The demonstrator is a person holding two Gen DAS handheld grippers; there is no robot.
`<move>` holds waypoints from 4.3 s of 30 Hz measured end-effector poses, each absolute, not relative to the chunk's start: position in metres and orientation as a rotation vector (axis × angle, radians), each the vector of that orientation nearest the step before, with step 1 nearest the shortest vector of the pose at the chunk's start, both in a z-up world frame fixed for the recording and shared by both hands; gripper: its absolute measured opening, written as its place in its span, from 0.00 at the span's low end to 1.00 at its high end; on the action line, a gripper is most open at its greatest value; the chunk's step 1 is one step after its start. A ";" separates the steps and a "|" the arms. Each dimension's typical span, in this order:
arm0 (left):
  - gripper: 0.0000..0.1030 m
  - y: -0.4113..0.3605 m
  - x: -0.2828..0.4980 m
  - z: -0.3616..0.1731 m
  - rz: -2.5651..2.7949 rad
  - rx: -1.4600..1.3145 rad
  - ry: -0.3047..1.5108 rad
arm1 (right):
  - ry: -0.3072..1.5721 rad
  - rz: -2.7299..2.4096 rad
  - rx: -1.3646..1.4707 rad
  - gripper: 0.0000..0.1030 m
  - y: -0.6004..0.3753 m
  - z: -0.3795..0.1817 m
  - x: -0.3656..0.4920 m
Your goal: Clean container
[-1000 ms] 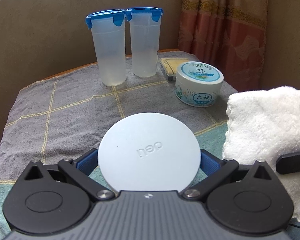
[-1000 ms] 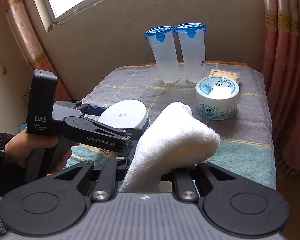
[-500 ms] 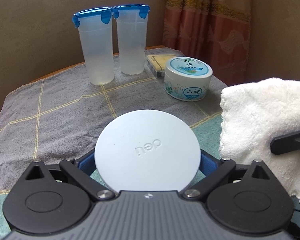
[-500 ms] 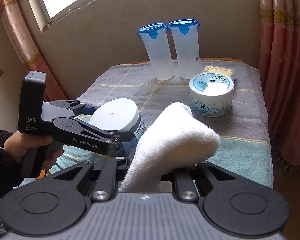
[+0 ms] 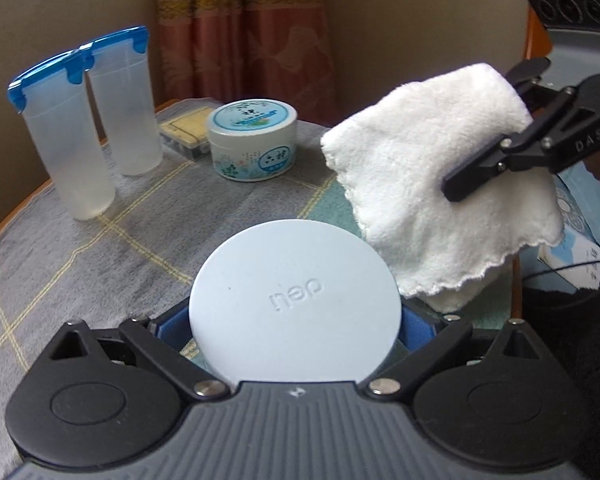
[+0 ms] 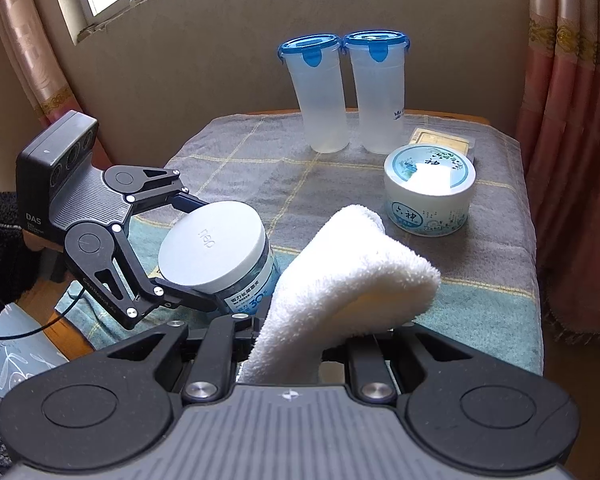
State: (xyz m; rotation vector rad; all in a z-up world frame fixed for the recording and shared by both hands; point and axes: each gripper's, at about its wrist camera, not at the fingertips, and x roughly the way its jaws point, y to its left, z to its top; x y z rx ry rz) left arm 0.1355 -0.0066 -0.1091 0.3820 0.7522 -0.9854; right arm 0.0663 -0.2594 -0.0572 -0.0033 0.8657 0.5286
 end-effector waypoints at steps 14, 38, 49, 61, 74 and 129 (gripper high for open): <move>0.98 -0.006 0.152 -0.107 -1.198 0.516 0.752 | 0.893 0.515 -0.036 0.19 -0.243 -0.056 0.078; 0.99 0.008 0.138 -0.076 -0.647 0.133 0.862 | 0.740 0.618 -0.175 0.18 -0.245 -0.032 0.114; 1.00 0.008 0.139 -0.086 -0.516 0.064 0.921 | 0.792 0.797 -0.141 0.18 -0.242 -0.058 0.143; 1.00 0.010 0.137 -0.088 -0.486 0.012 0.937 | 0.860 0.853 -0.083 0.19 -0.243 -0.078 0.124; 1.00 0.009 0.133 -0.086 -0.461 0.016 0.914 | 0.896 0.846 0.042 0.19 -0.241 -0.088 0.075; 1.00 0.006 0.127 -0.083 -0.420 0.031 0.898 | 0.929 0.799 0.089 0.19 -0.242 -0.101 0.082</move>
